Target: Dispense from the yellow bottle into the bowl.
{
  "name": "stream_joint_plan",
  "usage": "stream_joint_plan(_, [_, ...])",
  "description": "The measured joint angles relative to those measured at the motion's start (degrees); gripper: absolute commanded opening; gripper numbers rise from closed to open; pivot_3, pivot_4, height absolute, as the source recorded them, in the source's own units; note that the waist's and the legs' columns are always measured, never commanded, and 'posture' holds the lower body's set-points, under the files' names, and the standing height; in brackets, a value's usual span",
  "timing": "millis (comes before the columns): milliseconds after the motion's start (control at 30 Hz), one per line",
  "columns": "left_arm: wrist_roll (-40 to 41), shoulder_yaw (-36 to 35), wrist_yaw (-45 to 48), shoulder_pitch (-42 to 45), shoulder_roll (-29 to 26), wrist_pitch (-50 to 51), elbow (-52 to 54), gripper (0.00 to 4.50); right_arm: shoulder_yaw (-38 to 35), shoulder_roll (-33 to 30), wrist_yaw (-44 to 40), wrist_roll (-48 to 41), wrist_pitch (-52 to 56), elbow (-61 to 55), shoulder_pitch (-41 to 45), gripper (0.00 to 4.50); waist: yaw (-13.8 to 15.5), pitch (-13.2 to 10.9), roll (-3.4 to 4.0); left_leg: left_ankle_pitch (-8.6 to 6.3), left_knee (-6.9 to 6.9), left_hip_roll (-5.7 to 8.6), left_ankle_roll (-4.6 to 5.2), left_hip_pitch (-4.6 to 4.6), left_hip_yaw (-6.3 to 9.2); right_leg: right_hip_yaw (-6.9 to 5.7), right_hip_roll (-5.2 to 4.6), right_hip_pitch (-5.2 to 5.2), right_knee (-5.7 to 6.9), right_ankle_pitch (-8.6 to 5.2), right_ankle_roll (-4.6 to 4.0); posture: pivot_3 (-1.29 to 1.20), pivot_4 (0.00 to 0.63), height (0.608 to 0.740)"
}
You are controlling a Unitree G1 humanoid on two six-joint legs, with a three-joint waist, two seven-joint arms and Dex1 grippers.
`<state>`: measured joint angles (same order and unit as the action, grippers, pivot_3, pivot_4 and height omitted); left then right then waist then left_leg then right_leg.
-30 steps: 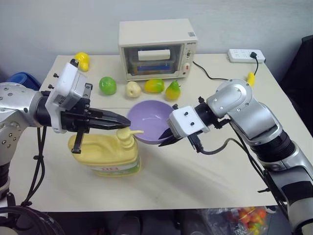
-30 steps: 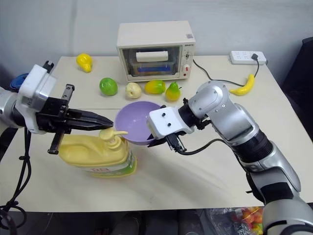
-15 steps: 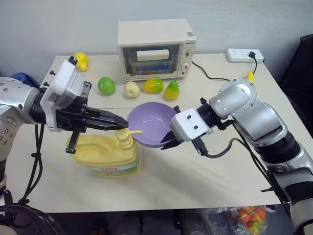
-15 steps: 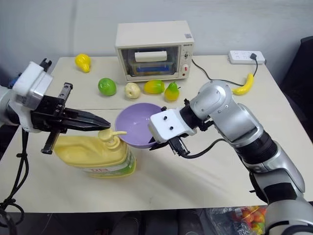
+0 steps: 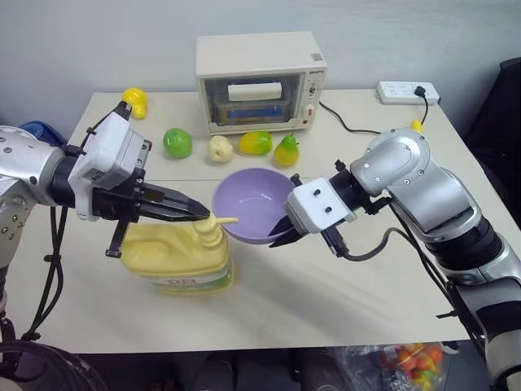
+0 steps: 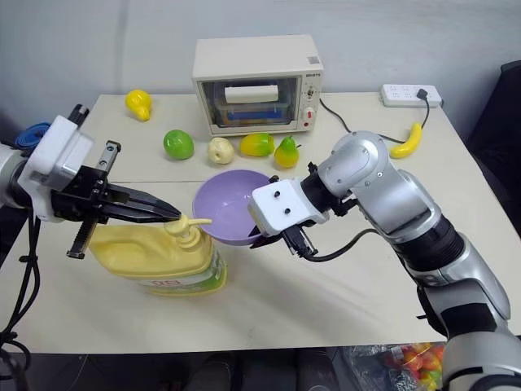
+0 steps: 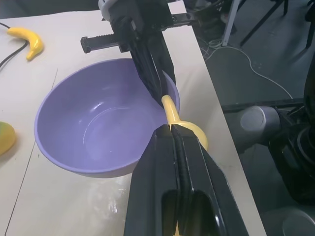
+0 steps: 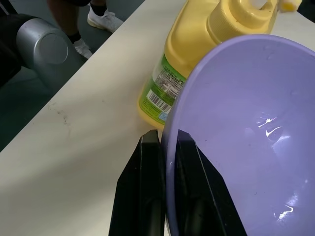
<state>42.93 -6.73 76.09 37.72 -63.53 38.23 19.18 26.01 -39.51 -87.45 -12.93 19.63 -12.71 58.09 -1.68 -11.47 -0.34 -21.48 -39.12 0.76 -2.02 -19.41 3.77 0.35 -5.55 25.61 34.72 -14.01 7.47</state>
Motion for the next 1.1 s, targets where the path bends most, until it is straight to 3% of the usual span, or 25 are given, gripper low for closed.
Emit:
stream_joint_plan(400, [1.0,0.1,2.1,1.5,0.0,2.2,-0.5,0.02,-1.5,-0.4,-0.2,-2.3,0.5,-0.8,0.4,0.0,0.0,0.0,0.0,0.0,0.0,-0.01,0.01,-0.02,0.0,0.0,0.01,0.0,-0.02,0.0,0.0,0.0,0.15,0.74])
stream_joint_plan(1100, [-3.8,3.5,5.4,2.7,-0.8,-5.3,-2.1,0.02,-1.4,-0.6,-0.5,-1.7,-1.1,-1.3,0.5,0.0,0.0,0.0,0.0,0.02,-0.01,0.0,-0.01,0.17,-0.02,0.03,0.01,-0.05,0.23,-0.01,-0.02,0.0,0.15,0.74])
